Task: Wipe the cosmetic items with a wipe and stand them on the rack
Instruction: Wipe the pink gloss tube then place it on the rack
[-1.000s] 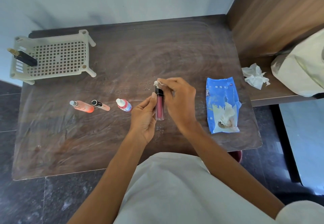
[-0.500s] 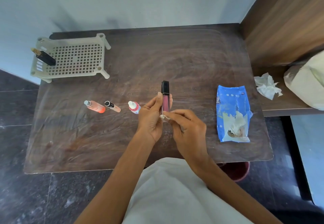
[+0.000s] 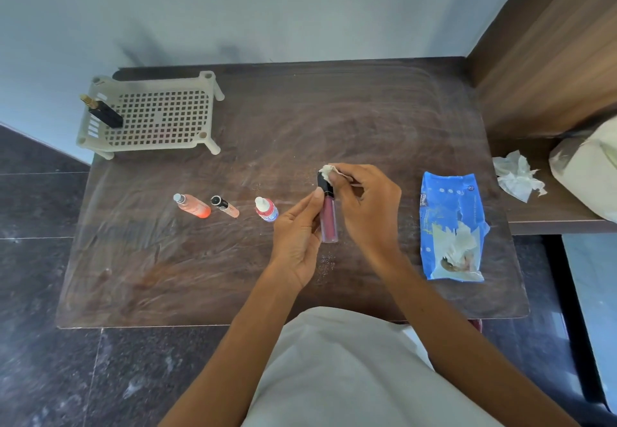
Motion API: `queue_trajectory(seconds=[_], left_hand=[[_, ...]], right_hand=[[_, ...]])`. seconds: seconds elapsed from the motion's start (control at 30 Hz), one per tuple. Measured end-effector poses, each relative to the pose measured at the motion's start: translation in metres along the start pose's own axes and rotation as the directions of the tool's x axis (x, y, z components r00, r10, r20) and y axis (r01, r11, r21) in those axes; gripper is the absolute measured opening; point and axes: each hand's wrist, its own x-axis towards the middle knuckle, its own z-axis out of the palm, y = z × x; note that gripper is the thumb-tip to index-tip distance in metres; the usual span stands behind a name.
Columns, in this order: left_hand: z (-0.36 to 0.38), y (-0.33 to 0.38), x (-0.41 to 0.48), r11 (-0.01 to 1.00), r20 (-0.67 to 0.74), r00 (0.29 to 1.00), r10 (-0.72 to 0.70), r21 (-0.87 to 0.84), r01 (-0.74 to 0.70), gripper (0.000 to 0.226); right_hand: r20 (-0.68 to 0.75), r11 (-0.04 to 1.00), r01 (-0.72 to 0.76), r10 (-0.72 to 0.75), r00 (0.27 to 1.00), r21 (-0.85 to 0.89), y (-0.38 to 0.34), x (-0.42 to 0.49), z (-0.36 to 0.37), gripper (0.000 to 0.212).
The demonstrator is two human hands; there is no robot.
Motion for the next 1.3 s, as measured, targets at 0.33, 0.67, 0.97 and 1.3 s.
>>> queue_trajectory(seconds=[0.33, 0.67, 0.97, 1.3], left_hand=[[-0.004, 0.009, 0.0, 0.999, 0.126, 0.991, -0.044, 0.036, 0.039, 0.027], [-0.013, 0.01, 0.005, 0.995, 0.068, 0.994, -0.088, -0.039, 0.091, 0.027], [-0.009, 0.003, 0.001, 0.991, 0.039, 0.991, -0.13, -0.036, 0.132, 0.018], [-0.007, 0.006, 0.0, 0.993, 0.073, 0.992, -0.102, -0.054, 0.106, 0.016]], right_hand=[[0.062, 0.993, 0.085, -0.081, 0.995, -0.081, 0.003, -0.005, -0.005, 0.016], [0.243, 0.972, 0.21, -0.178, 0.953, -0.11, 0.006, -0.042, -0.011, 0.02], [0.156, 0.969, 0.216, -0.197, 0.968, -0.117, 0.014, -0.041, -0.008, 0.018], [0.083, 0.985, 0.156, -0.151, 0.985, -0.066, 0.008, 0.001, -0.002, 0.014]])
